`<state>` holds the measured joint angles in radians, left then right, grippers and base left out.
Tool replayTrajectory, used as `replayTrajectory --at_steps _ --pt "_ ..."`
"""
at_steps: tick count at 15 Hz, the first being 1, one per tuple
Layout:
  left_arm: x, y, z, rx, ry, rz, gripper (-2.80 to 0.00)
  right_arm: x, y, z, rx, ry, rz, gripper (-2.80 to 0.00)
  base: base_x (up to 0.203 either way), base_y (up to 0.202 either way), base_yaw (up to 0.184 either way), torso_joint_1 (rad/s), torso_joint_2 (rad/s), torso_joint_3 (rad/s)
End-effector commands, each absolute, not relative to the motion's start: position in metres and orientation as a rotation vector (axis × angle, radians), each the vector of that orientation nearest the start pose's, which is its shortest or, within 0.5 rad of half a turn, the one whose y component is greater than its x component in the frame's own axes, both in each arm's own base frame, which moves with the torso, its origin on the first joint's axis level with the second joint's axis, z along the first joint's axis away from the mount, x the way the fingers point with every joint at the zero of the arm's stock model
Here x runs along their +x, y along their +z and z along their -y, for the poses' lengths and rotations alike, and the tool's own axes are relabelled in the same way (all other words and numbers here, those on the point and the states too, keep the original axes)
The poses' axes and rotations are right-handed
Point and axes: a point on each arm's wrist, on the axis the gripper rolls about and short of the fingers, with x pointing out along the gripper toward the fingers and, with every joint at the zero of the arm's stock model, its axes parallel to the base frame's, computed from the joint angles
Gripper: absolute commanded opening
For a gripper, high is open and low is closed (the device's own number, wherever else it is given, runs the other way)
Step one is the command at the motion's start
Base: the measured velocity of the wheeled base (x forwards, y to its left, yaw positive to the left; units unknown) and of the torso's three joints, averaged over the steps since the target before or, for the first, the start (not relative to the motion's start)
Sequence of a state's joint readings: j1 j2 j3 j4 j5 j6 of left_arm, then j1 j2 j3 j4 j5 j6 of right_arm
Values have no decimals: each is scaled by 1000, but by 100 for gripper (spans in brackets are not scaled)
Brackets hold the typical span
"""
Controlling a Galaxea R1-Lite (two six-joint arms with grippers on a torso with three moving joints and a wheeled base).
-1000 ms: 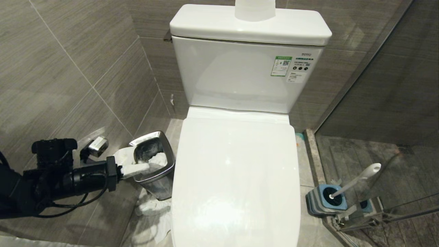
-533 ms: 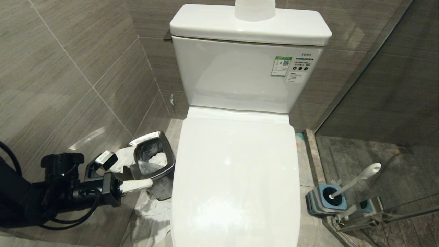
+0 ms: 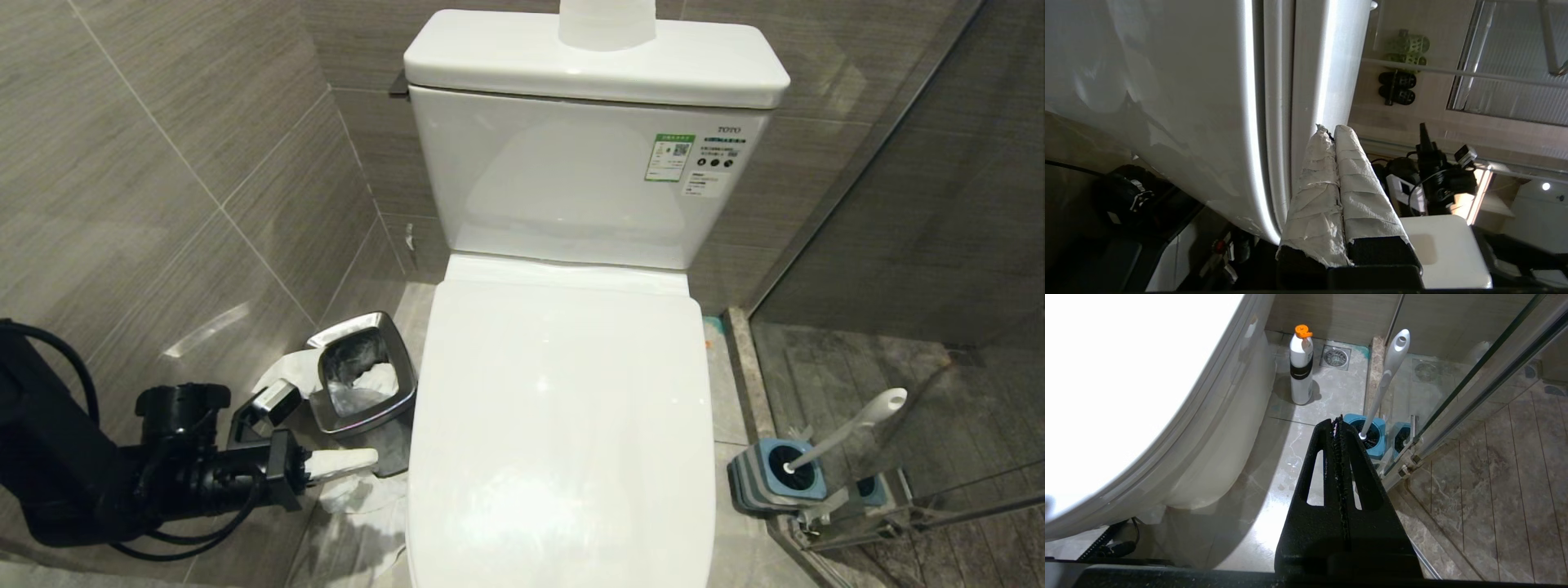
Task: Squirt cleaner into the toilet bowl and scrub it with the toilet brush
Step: Use the left hand to lift the toilet lid slightly
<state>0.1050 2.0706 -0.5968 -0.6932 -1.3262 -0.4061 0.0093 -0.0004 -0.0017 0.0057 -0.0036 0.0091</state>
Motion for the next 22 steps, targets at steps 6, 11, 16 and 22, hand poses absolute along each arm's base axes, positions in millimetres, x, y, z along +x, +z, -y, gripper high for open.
replayTrajectory --at_steps 6,11,16,22 --pt "301 25 -17 -900 -1094 -846 0 -23 75 0 9 6 -5 -280 0 0 0 0 0 0" --pt "302 25 -25 -912 -1099 -826 0 -23 75 0 9 6 -5 -280 0 0 0 0 0 0" --pt "301 25 -24 -870 -1127 -794 0 -23 75 0 9 6 -5 -280 0 0 0 0 0 0" --pt "292 31 -23 -849 -1198 -757 0 -23 75 0 9 6 -5 -280 0 0 0 0 0 0"
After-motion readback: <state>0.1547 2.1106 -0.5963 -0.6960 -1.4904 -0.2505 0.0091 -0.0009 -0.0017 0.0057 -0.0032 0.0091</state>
